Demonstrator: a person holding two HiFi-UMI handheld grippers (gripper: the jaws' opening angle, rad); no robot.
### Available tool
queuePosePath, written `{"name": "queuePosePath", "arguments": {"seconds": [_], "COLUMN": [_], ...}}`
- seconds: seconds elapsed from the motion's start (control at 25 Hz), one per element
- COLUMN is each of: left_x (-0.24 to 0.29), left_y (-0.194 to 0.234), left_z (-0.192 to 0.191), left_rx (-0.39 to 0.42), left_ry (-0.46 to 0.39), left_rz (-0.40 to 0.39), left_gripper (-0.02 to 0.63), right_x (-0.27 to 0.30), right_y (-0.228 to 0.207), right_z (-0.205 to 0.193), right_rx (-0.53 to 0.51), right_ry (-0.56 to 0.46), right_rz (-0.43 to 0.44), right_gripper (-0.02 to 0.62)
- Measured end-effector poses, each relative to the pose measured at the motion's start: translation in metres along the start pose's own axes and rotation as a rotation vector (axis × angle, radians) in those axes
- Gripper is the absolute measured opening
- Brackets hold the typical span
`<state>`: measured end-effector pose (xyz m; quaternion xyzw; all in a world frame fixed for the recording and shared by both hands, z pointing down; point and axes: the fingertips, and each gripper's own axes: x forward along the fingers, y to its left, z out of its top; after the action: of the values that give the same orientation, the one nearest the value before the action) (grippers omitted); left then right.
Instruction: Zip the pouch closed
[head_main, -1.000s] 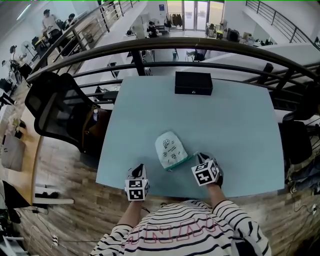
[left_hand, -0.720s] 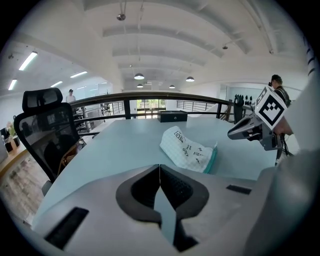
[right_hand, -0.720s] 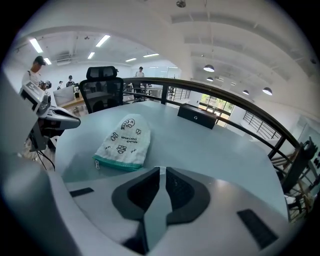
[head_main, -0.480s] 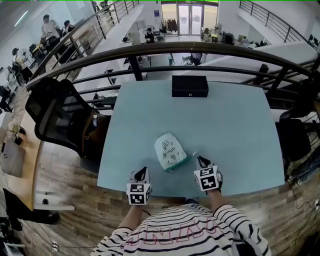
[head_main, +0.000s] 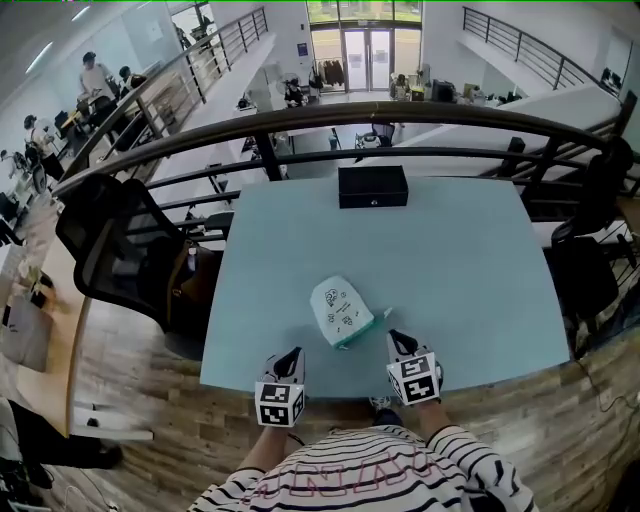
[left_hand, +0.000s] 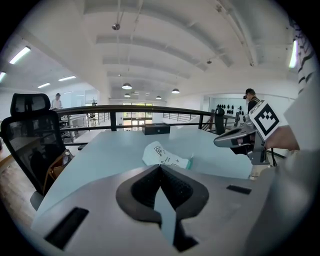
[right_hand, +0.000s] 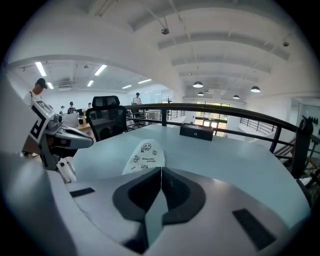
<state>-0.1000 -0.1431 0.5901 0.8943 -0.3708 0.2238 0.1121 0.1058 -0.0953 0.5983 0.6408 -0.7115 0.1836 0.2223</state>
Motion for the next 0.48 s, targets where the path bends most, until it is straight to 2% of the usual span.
{"name": "queuePosePath", "arguments": {"seconds": [0.2, 0.48], "left_x": [-0.014, -0.038], "left_y": [-0.011, -0.025], "left_z": [-0.001, -0.003], "left_rx": [0.007, 0.031], "left_ry": [-0.004, -0.032], "left_rz": [-0.042, -0.082], "left_gripper": [0.023, 0.023], "right_x": [-0.018, -0.042], "right_y": [0.014, 0.032], "right_z": [-0.010, -0.013], "right_rx": [0.100, 0.129], "right_ry": [-0.014, -0.057], "right_rz": [0.027, 0.018], "right_gripper": [0.028, 0.028]}}
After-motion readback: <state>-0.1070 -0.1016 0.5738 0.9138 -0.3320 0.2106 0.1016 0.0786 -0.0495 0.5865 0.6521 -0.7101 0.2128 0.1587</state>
